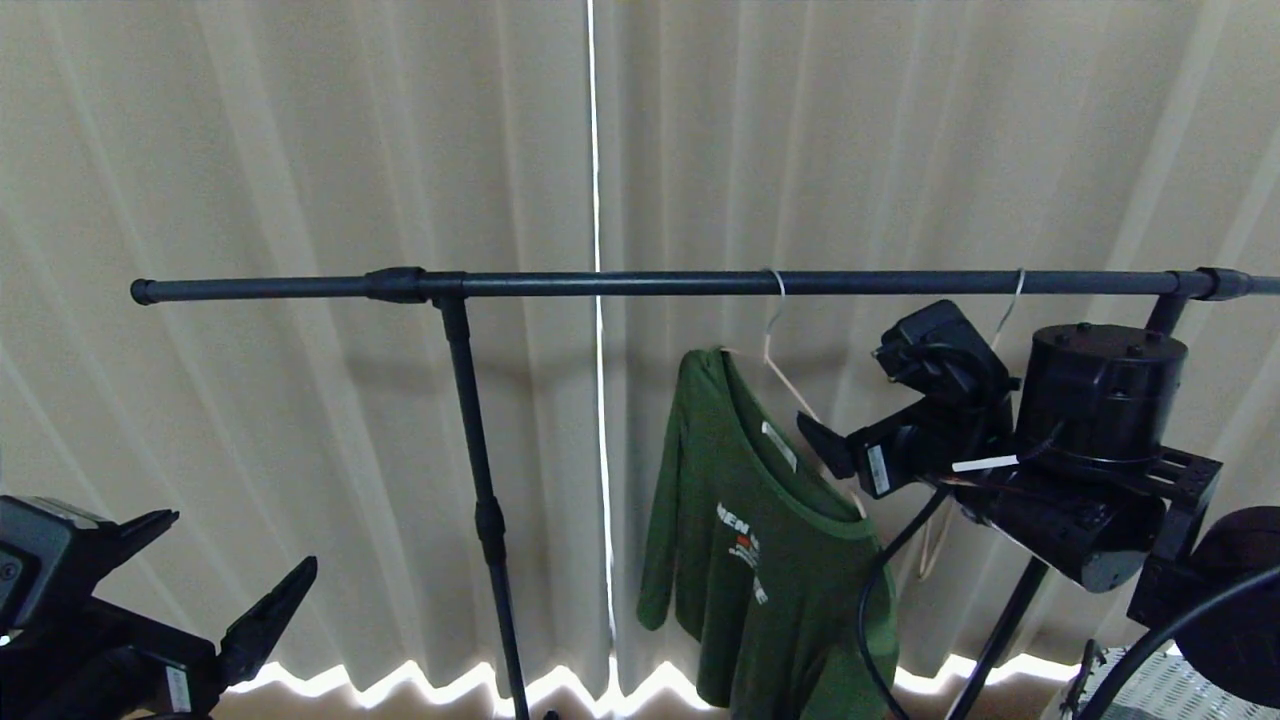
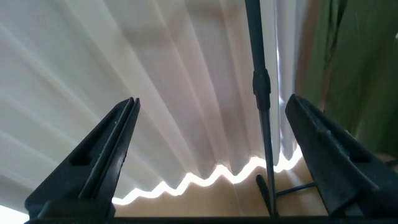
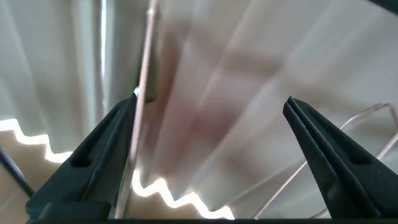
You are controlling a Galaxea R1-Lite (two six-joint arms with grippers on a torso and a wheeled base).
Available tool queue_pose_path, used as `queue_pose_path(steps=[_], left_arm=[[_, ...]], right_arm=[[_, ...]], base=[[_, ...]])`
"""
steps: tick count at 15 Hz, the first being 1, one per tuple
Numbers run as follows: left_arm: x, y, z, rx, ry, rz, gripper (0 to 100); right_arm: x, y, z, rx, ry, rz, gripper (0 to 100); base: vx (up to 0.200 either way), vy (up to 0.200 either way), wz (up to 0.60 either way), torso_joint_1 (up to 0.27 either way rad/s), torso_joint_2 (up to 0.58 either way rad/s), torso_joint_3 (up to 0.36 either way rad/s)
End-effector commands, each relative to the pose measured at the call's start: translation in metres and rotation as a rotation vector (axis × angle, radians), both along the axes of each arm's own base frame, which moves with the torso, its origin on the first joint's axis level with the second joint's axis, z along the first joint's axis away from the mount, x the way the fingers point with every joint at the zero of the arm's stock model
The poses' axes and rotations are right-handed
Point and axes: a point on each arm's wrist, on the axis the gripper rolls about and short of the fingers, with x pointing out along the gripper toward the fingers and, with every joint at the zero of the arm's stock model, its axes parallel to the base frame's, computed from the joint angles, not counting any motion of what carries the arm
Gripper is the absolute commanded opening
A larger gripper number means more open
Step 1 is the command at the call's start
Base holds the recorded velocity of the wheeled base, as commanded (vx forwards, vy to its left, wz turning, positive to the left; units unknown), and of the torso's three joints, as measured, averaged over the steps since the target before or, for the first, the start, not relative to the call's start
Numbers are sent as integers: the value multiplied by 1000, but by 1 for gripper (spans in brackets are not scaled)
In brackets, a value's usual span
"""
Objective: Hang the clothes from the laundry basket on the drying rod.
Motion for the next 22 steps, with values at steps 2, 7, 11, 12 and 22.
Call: queue_pose_path(steps=[2, 7, 11, 12, 22], left_arm=[[0, 0, 0, 1, 2, 0, 100], [-1, 0, -2, 3, 9, 0, 100], [-3, 1, 4, -9, -32, 3, 100], [-5, 2, 6, -15, -47, 7, 100], [-9, 11, 4, 93, -57, 64, 100]], right_arm=[[-5, -2, 4, 41, -16, 38, 100], [-37, -21, 28, 131, -101, 33, 100], [-66, -60, 32, 138, -98, -71, 100], [-71, -70, 31, 127, -85, -108, 100], [-104, -107, 25, 65, -21, -248, 100]], base=[[0, 0, 0, 0, 0, 0], [0, 0, 0, 0, 0, 0], [0, 0, 0, 0, 0, 0], [0, 0, 0, 0, 0, 0], [-60, 0, 0, 3, 1, 1]])
